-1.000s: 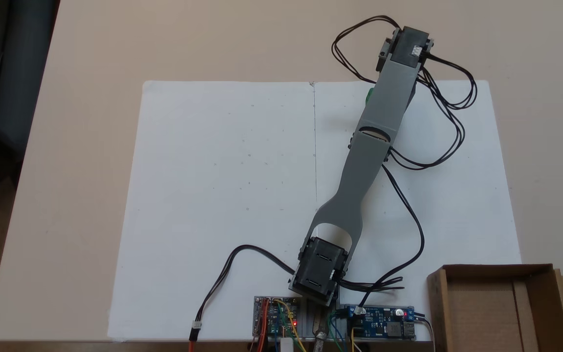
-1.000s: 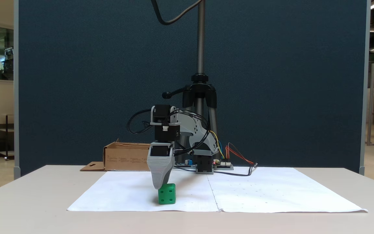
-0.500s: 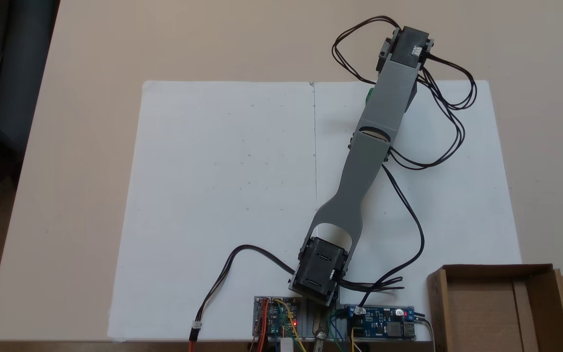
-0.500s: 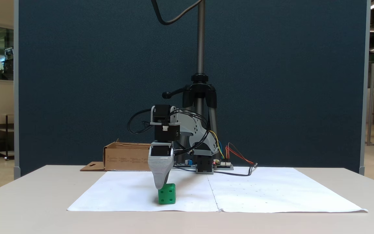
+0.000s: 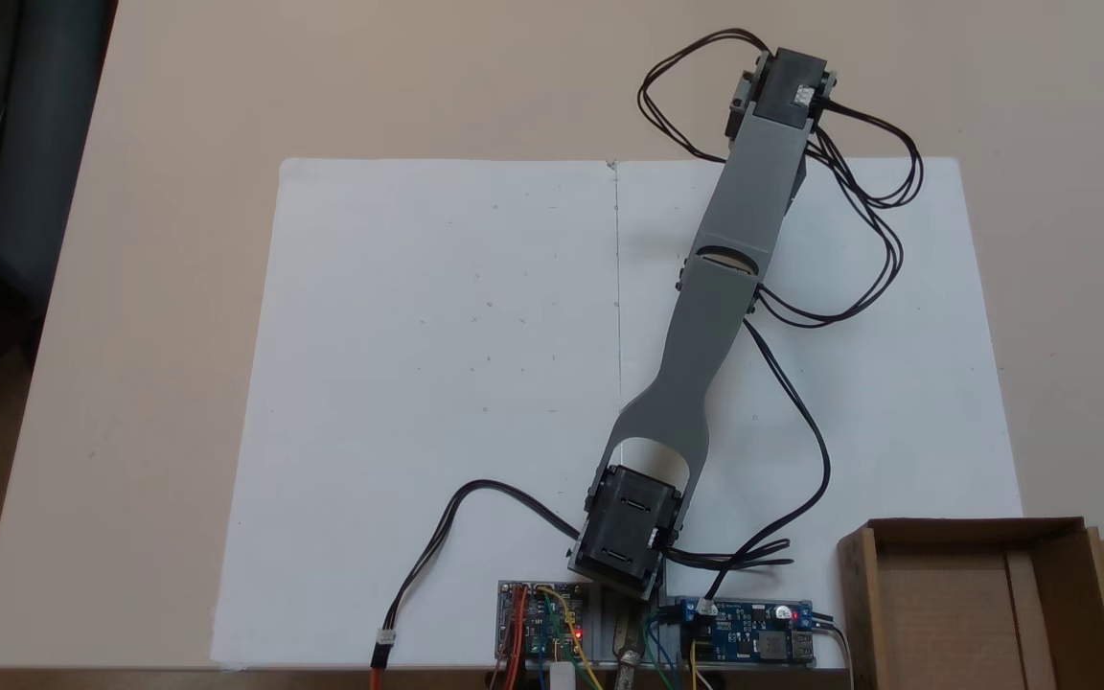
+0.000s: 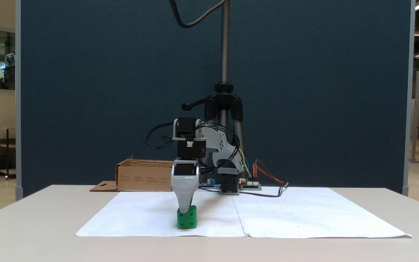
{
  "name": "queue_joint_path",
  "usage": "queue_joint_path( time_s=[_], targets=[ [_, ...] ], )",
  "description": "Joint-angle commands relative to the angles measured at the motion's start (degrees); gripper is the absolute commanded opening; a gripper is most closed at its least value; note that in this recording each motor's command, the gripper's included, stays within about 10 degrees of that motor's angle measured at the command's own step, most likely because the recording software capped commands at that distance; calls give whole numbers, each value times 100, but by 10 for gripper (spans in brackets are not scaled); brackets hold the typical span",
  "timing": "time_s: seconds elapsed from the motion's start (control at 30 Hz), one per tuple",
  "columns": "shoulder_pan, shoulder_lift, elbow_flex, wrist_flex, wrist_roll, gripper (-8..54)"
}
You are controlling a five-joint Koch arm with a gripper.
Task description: Grasp a green dice and put it in the bin.
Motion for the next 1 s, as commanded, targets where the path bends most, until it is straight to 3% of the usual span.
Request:
queue_joint_path(
  time_s=[0.0, 0.97],
  targets=[
    [35, 105, -264, -229, -237, 439],
    [237, -308, -255, -598, 668, 420]
  ],
)
